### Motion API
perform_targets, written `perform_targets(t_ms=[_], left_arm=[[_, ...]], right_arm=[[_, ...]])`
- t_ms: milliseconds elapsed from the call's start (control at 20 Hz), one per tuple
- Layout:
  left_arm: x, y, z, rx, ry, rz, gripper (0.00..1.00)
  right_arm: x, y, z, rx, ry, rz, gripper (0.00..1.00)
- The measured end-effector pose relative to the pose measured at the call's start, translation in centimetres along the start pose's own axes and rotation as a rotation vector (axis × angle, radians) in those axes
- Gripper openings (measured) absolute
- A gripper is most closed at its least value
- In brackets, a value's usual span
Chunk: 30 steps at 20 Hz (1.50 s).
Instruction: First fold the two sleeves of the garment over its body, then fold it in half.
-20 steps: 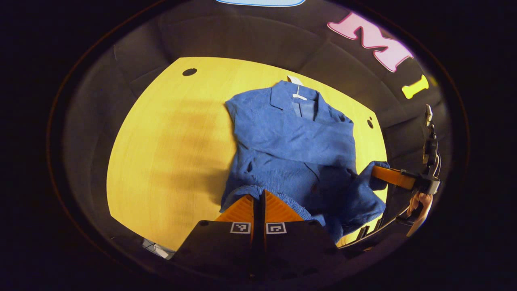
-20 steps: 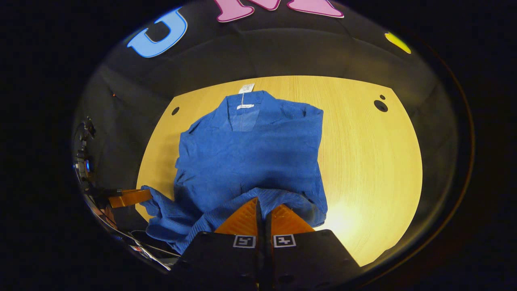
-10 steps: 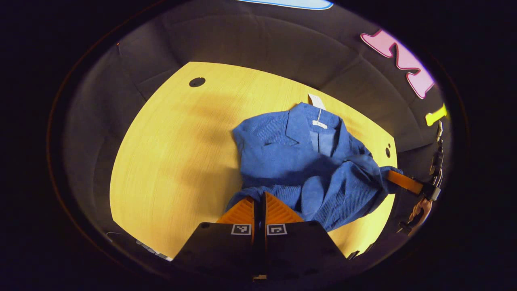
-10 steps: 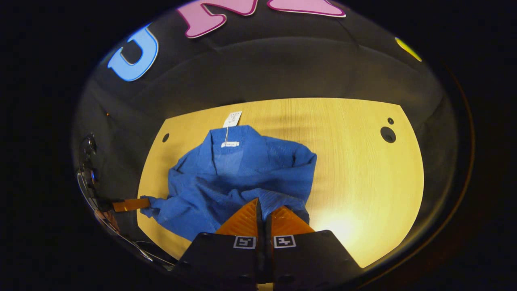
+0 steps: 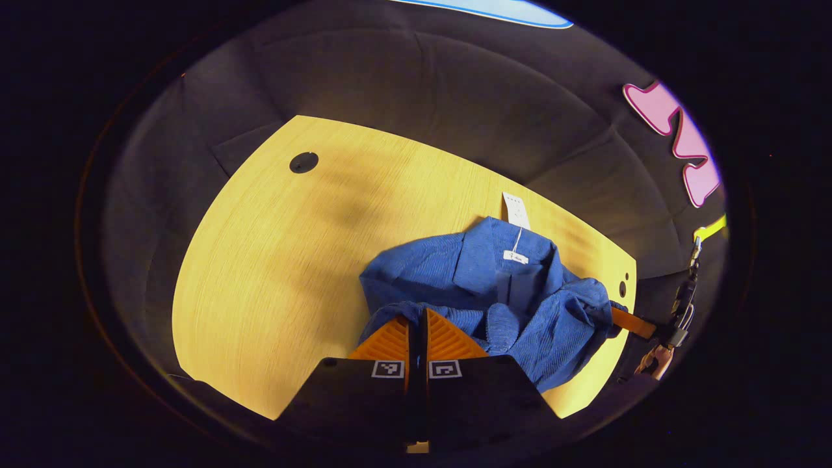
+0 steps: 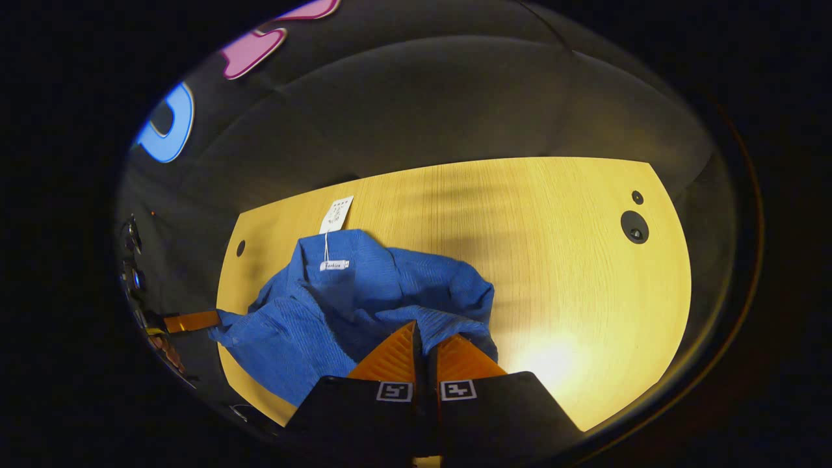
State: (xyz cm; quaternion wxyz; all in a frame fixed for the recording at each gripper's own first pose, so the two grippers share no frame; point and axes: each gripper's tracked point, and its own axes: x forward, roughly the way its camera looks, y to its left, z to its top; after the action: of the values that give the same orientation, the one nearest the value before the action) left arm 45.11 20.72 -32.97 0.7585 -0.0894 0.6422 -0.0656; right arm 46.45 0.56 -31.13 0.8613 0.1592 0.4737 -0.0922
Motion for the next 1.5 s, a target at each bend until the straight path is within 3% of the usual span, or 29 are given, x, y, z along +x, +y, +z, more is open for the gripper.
perform_targets(t_ms=[350, 500, 600, 700, 750, 850, 900, 950, 1000, 1100, 1150, 1250, 1300, 1400, 1450, 1500], left_arm=[[5.2, 1.2, 1.8, -0.038, -0.007, 0.133, 0.00], [6.4, 0.3, 1.7, -0.057, -0.023, 0.096, 0.05], [7.1, 0.0, 1.4, -0.053, -0.019, 0.065, 0.07], [7.0, 0.0, 2.4, -0.061, -0.061, 0.075, 0.33], [6.8, 0.2, 3.1, -0.062, -0.103, 0.088, 0.49], [5.6, 0.7, 4.5, -0.035, -0.191, 0.126, 0.82], [4.6, 0.5, 5.0, -0.005, -0.222, 0.136, 0.83], [3.8, 0.3, 5.3, 0.028, -0.244, 0.138, 0.83], [3.0, 0.1, 5.8, 0.062, -0.277, 0.148, 0.83], [0.8, -0.3, 6.9, 0.124, -0.364, 0.175, 0.83], [-0.3, -0.5, 7.3, 0.148, -0.406, 0.193, 0.83], [-2.6, -1.3, 7.7, 0.159, -0.486, 0.209, 0.83], [-3.6, -2.3, 7.6, 0.156, -0.516, 0.182, 0.83], [-6.6, -3.7, 6.7, 0.164, -0.540, 0.122, 0.84], [-7.5, -4.2, 6.3, 0.182, -0.553, 0.107, 0.83], [-7.8, -4.8, 5.7, 0.206, -0.569, 0.096, 0.84]], right_arm=[[5.5, -2.0, -0.5, -0.098, 0.014, -0.070, 0.02], [5.8, -1.9, 0.7, -0.058, -0.040, -0.053, 0.04], [5.9, -1.7, 1.0, -0.019, -0.050, -0.022, 0.12], [5.4, -1.8, 1.5, -0.036, -0.078, -0.013, 0.27], [4.9, -1.3, 2.3, -0.055, -0.116, 0.004, 0.22], [3.8, -1.0, 4.6, -0.109, -0.219, 0.003, 0.60], [3.1, -1.2, 5.8, -0.128, -0.279, -0.013, 0.79], [2.3, -1.0, 6.7, -0.133, -0.326, -0.019, 0.70], [1.3, -0.4, 7.7, -0.128, -0.369, -0.009, 0.81], [-0.5, 0.9, 9.1, -0.117, -0.441, 0.010, 0.85], [-1.6, 1.3, 9.5, -0.117, -0.469, 0.016, 0.76], [-3.5, 2.5, 10.0, -0.138, -0.509, 0.024, 0.80], [-4.7, 3.1, 10.1, -0.157, -0.527, 0.024, 0.91], [-7.3, 4.4, 10.2, -0.204, -0.577, 0.022, 0.96], [-8.8, 5.0, 10.1, -0.227, -0.603, 0.012, 0.96], [-10.4, 5.7, 10.1, -0.247, -0.630, 0.008, 0.87]])
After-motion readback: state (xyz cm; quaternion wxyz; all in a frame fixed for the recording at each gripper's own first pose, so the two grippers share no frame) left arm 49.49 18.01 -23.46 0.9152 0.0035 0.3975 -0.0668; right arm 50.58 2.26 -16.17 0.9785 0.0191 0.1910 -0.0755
